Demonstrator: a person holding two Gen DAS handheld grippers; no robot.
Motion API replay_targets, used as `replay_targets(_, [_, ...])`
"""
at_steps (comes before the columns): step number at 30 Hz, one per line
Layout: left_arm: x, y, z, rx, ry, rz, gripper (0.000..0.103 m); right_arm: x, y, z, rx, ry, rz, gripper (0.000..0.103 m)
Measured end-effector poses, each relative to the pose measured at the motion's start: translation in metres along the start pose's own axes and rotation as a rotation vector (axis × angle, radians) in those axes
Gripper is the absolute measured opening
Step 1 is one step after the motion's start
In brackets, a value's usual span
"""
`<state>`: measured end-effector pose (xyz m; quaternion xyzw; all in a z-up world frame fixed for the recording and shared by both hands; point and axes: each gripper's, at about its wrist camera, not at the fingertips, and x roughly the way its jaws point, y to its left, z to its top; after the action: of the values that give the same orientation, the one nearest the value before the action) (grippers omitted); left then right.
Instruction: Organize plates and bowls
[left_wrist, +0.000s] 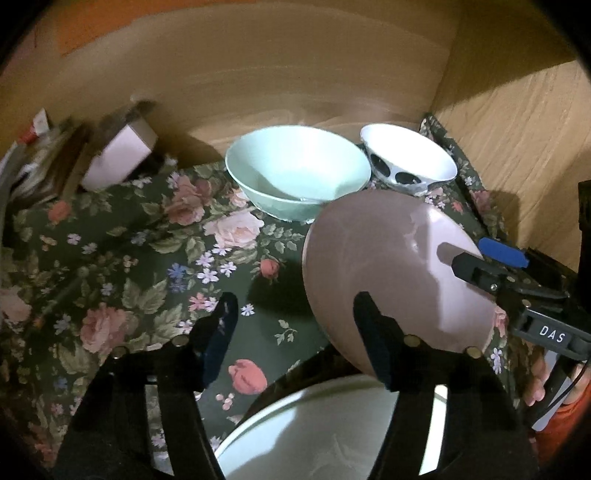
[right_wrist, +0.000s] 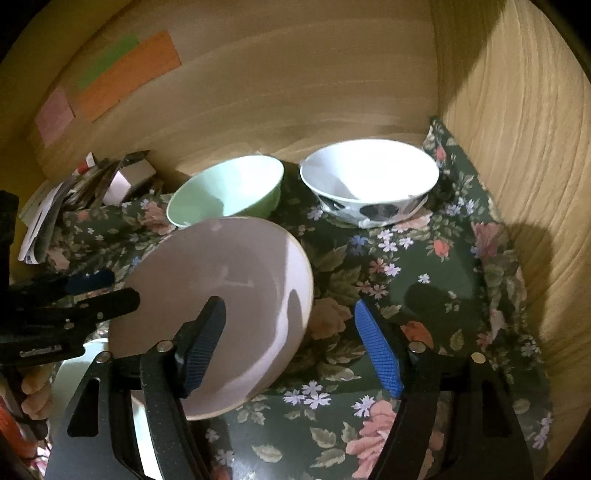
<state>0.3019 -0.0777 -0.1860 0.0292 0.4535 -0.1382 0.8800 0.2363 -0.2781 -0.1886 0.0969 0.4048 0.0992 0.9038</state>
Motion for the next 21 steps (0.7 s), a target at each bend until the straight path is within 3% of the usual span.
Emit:
replay_targets(7, [0.018,-0.004,0.003,0.004,0.043,-0.032,0.037,0.017,-0.002,-0.006,0.003,0.057,0.038,0.034])
replay_targets(10, [0.022,-0.005,0.003,0.004,0.052,-0.049,0.032,0.02,0.001,-0.009,-0.001,0.069,0.058,0.024])
replay_targets(13, [0.02,-0.011,0.002,0.033,0.046,-0.057,0.022,0.02,0.002,-0.009,-0.004,0.065,0.05,0.023])
replay_targets(21, [0.019,-0.018,0.003,0.04,0.028,-0.027,0.021,0.016,0.002,-0.009,0.008,0.064,0.036,0.023])
